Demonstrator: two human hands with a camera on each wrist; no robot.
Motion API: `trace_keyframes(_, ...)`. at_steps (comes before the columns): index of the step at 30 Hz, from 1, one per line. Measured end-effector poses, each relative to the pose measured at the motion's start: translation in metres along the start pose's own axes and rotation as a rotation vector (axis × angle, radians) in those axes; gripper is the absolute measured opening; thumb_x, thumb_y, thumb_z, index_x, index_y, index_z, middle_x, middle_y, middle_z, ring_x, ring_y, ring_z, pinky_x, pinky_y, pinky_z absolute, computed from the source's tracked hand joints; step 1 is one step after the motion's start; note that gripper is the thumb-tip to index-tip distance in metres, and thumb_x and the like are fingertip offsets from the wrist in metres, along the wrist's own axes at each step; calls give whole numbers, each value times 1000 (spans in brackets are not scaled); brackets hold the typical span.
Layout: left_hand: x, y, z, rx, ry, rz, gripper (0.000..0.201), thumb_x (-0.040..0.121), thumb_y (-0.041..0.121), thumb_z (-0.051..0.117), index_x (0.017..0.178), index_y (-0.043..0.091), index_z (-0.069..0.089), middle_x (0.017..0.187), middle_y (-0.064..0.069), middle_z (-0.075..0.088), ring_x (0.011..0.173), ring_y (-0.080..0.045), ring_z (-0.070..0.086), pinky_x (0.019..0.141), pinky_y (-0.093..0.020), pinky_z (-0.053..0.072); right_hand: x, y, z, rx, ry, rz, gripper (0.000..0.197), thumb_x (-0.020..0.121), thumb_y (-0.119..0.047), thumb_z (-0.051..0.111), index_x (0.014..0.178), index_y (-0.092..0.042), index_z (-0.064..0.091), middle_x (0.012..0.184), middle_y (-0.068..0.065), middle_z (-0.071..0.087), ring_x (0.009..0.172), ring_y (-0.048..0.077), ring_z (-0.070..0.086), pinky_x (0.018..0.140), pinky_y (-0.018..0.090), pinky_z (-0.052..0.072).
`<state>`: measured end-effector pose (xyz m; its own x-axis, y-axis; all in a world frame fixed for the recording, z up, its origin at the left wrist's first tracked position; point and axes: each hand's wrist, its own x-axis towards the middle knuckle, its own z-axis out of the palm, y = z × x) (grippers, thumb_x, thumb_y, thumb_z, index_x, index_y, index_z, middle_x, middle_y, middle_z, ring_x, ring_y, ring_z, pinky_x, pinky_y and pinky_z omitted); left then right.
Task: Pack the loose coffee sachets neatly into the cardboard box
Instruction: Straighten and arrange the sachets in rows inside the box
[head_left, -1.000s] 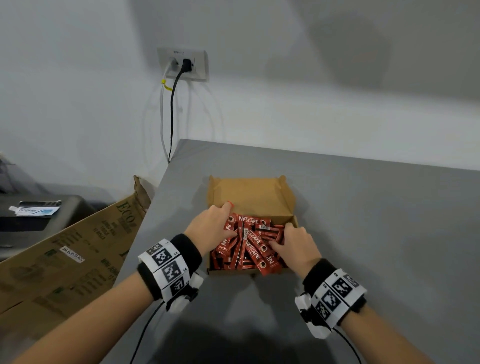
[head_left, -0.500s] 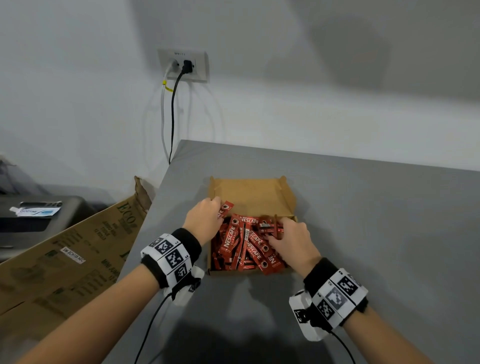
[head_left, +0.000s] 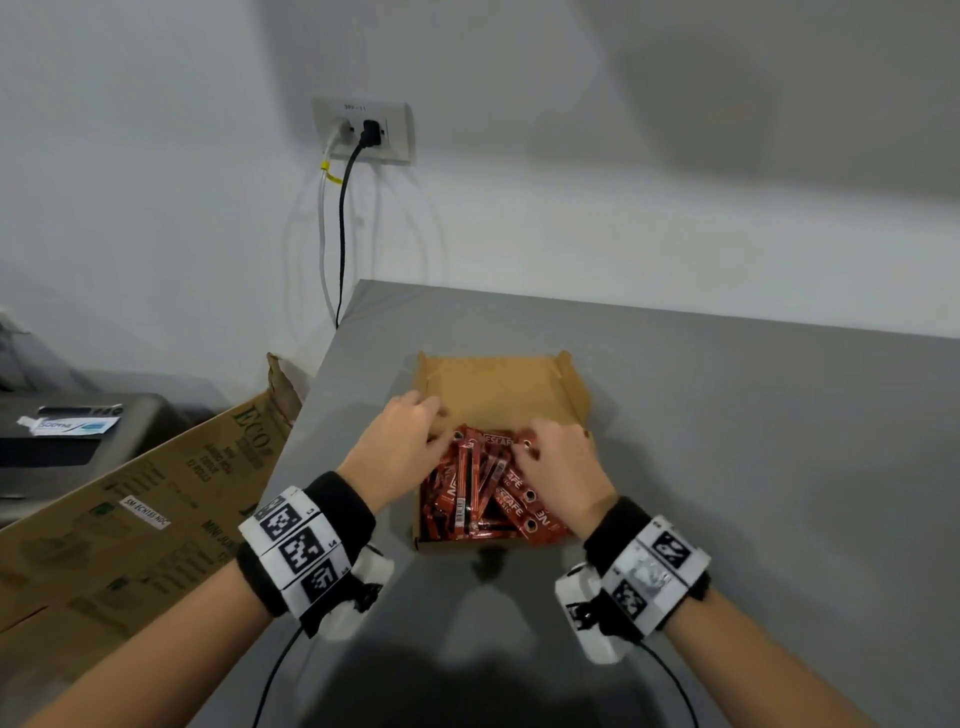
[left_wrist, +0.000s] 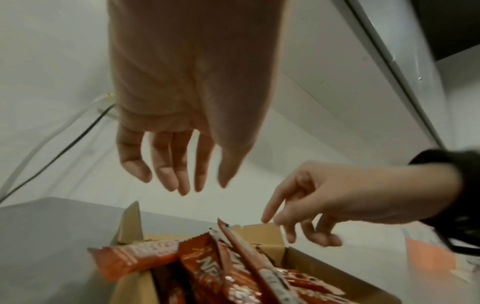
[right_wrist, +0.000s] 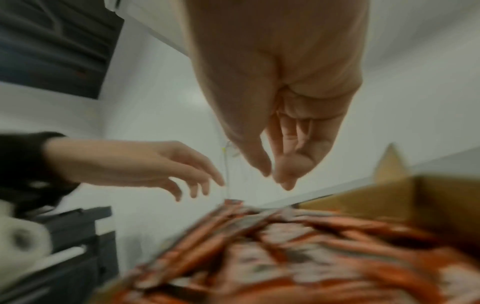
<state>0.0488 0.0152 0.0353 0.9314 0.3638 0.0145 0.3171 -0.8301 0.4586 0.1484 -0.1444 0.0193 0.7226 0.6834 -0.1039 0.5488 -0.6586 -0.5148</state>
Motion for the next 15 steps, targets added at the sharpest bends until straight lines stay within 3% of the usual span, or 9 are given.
trace_keyframes(2, -2, 12, 2, 52, -78, 124, 49, 91, 43, 51, 133, 19, 44, 126, 0, 46, 115, -12, 41, 101, -31, 40, 6, 25, -9, -115, 38, 62, 17, 92, -17, 52, 102, -8, 62, 97, 8, 66, 85, 22, 66, 74, 33, 56)
trace_keyframes(4, 2, 20, 12, 103, -224, 221, 66, 87, 53, 51, 141, 21, 32, 140, -1, 35, 127, -14, 31, 110, -39, 32, 7, 39, -13, -211, -5, 83, 20, 89, -15, 53, 106, -8, 62, 107, 11, 65, 98, 29, 62, 85, 40, 51)
trace_keyframes(6, 7, 23, 24, 152, -348, 293, 78, 83, 59, 53, 145, 21, 24, 149, -1, 25, 135, -16, 22, 115, -42, 20, 5, 44, -12, -240, -59, 45, 25, 88, -19, 58, 112, -11, 61, 113, 8, 63, 104, 26, 60, 90, 39, 49)
trace_keyframes(9, 12, 22, 40, 237, -411, 336, 93, 77, 65, 56, 148, 17, 18, 151, 1, 24, 138, -16, 19, 117, -44, 11, 4, 44, -9, -266, -80, -24, 32, 88, -24, 59, 119, -16, 58, 118, 3, 62, 110, 22, 57, 93, 38, 47)
trace_keyframes(12, 14, 22, 49, 301, -392, 325, 103, 72, 71, 56, 148, 16, 16, 147, 0, 27, 135, -19, 22, 114, -44, 11, 5, 45, -10, -285, -128, -80, 35, 89, -25, 58, 124, -21, 57, 120, 0, 60, 112, 19, 55, 92, 34, 46)
trace_keyframes(15, 14, 19, 53, 302, -353, 334, 102, 67, 75, 57, 145, 17, 24, 138, -1, 30, 127, -19, 26, 111, -42, 15, 3, 47, -16, -300, -191, -136, 28, 89, -28, 58, 115, -26, 64, 118, -2, 60, 109, 17, 55, 90, 30, 44)
